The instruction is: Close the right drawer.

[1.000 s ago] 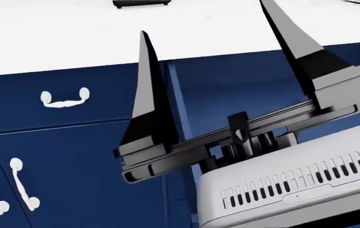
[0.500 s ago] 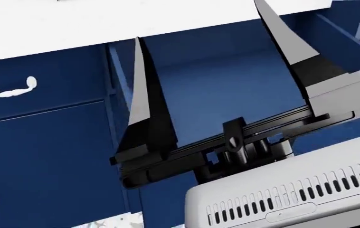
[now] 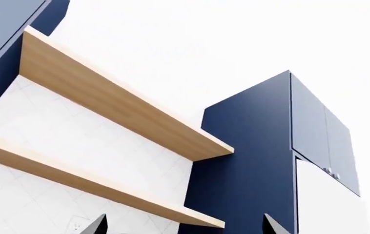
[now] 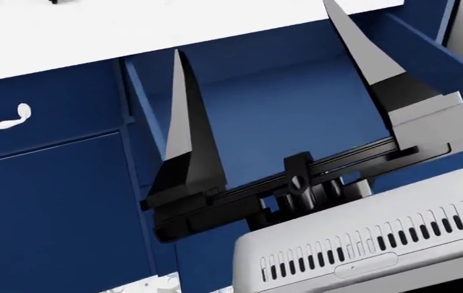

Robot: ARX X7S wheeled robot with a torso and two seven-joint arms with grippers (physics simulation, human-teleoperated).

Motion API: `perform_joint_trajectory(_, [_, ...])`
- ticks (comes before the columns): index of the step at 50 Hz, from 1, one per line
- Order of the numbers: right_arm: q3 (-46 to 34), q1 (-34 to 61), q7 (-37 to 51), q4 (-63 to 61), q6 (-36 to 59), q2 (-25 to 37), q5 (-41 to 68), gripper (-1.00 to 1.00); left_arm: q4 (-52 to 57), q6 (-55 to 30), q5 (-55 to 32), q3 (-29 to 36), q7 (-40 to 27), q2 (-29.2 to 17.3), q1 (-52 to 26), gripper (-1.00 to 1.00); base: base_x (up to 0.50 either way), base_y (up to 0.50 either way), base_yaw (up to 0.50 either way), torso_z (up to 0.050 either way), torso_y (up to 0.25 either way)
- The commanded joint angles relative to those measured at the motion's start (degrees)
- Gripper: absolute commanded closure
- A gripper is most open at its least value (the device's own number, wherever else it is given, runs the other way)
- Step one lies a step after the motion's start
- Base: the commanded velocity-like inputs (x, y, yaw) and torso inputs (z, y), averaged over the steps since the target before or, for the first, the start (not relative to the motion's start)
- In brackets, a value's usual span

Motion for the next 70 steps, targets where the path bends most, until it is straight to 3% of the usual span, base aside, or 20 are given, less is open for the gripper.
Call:
perform_joint_trajectory(1, [-0.8,0.3,0.3,-0.5,2.0,0.4,-0.5,-1.0,0.5,0.2,-0.9,0.4,-0.5,-0.5,0.6,-1.0,0.54,0.08,0.0,0.0,0.0])
perform_joint_trajectory(50, [-0.3,-0.5,1.2,-2.3,1.5,1.7,-0.1,-1.0,2.1,0.5,-2.7,2.7,-3.2,-2.3,0.7,-1.0,0.53,0.2,0.0,0.0,0.0])
perform_joint_trajectory(58, [0.3,-0.9,1.3,-2.0,-0.1,1.5,0.8,-1.0,1.8,0.9,-2.6,3.1,-3.3,-2.6,0.8,-1.0,0.05,-0.01,0.0,0.0,0.001])
perform_joint_trajectory(70, [1.5,-1.5,1.3,-2.1,-0.3,1.4,2.4,-1.0,2.2,1.1,-2.7,3.8,-3.9,-2.9,0.9,-1.0,-0.16,-0.47,0.0,0.0,0.0])
